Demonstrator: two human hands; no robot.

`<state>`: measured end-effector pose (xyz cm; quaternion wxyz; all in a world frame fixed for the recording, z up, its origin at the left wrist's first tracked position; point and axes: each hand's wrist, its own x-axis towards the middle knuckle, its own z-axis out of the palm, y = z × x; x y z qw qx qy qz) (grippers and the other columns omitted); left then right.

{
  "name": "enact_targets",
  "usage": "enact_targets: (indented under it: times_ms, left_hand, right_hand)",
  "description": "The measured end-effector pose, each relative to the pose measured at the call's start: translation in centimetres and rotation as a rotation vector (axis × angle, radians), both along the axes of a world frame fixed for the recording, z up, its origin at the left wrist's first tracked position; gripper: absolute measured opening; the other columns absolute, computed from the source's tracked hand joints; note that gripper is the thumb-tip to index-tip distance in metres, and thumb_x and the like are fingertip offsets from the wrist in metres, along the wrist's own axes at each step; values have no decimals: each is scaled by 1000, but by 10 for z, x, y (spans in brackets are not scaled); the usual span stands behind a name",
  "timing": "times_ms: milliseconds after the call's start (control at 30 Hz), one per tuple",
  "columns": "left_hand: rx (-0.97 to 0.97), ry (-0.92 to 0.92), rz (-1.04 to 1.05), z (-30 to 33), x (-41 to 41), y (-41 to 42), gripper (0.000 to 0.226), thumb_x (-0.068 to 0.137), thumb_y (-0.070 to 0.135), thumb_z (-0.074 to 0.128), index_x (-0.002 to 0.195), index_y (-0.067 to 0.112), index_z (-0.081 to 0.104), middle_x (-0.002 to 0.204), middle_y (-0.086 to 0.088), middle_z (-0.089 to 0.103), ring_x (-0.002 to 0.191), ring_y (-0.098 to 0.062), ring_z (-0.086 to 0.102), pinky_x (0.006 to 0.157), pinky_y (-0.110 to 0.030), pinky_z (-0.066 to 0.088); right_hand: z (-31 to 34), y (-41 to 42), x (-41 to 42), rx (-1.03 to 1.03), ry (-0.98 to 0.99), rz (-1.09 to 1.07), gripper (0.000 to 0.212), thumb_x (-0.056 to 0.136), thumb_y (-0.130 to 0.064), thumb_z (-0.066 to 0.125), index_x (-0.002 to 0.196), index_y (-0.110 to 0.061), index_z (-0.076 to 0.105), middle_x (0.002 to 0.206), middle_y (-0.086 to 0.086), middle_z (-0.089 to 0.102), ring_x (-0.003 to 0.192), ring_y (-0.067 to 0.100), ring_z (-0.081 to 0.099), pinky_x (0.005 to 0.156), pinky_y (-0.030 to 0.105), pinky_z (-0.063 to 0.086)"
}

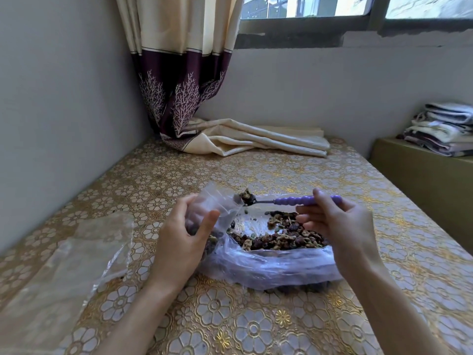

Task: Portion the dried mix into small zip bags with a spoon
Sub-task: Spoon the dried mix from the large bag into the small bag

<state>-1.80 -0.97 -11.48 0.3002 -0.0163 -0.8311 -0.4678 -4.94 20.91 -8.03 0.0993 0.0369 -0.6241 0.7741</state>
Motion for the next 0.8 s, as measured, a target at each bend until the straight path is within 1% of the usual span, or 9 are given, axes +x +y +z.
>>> enact_targets:
  times_ms: [33, 100, 233, 300, 400, 533, 600, 733, 800]
  left_hand:
    - [-4, -5, 3, -1, 0, 0, 57, 70, 61, 50, 114, 23, 50, 79, -3, 67, 69, -11, 66, 57, -16, 51]
    - [-18, -10, 20, -1, -1, -1, 57, 69, 63, 50, 113, 27, 48, 80, 1, 65, 69, -10, 65, 56, -16, 51]
    - [-48, -21, 20, -3, -2, -2, 61, 71, 72, 49, 115, 29, 48, 89, 6, 63, 74, -6, 64, 59, -14, 50]
    - [-45, -27, 12, -4, -3, -2, 59, 71, 70, 49, 115, 30, 46, 92, 7, 63, 78, -6, 64, 62, -12, 50]
    - [-16, -28, -4, -5, -3, -2, 54, 68, 65, 53, 112, 34, 44, 92, 6, 63, 79, -6, 64, 63, -10, 49]
    - [-12, -23, 7, -5, -3, -1, 53, 66, 66, 53, 110, 37, 43, 92, 11, 62, 77, 3, 62, 60, -7, 47]
    - [-14, -21, 13, -6, -3, -3, 56, 66, 67, 53, 111, 37, 44, 92, 13, 62, 76, 7, 61, 61, -6, 47]
    - [-36, -26, 21, -7, -3, -4, 66, 65, 76, 49, 115, 32, 45, 93, 11, 61, 82, -2, 62, 65, -14, 50]
    - [-40, -24, 22, -7, -4, -4, 65, 65, 76, 49, 114, 33, 45, 93, 10, 62, 82, -4, 62, 65, -14, 50]
  right_hand:
    - [1, 2, 0, -21, 13, -22, 28, 92, -16, 56, 69, -5, 69, 63, 10, 70, 51, 15, 65, 48, 16, 51]
    - [4, 4, 0, -54, 51, -55, 24, 91, -16, 57, 74, -3, 66, 63, 11, 70, 52, 15, 65, 48, 16, 51]
    - [11, 4, 5, -101, 121, -72, 23, 91, -18, 58, 76, -2, 67, 65, 11, 70, 52, 17, 65, 48, 18, 51]
    - [13, 2, 8, -111, 147, -45, 24, 90, -18, 58, 75, -3, 67, 66, 12, 71, 52, 17, 65, 47, 18, 50]
    - [13, -5, 13, -72, 181, 28, 24, 87, -21, 59, 72, -5, 69, 66, 14, 70, 52, 19, 65, 47, 18, 50]
    - [13, -14, 19, 28, 250, 137, 24, 80, -24, 60, 67, -9, 72, 67, 13, 71, 52, 21, 65, 47, 20, 51]
    - [14, -16, 19, 85, 281, 174, 19, 79, -23, 59, 75, -9, 71, 68, 14, 71, 55, 22, 66, 49, 21, 52]
    - [13, -14, 17, 115, 296, 220, 22, 78, -21, 57, 88, -5, 67, 76, 18, 70, 60, 25, 67, 54, 24, 55]
    - [12, -12, 16, 111, 298, 226, 23, 79, -21, 55, 89, -4, 67, 77, 20, 69, 60, 25, 66, 55, 26, 55]
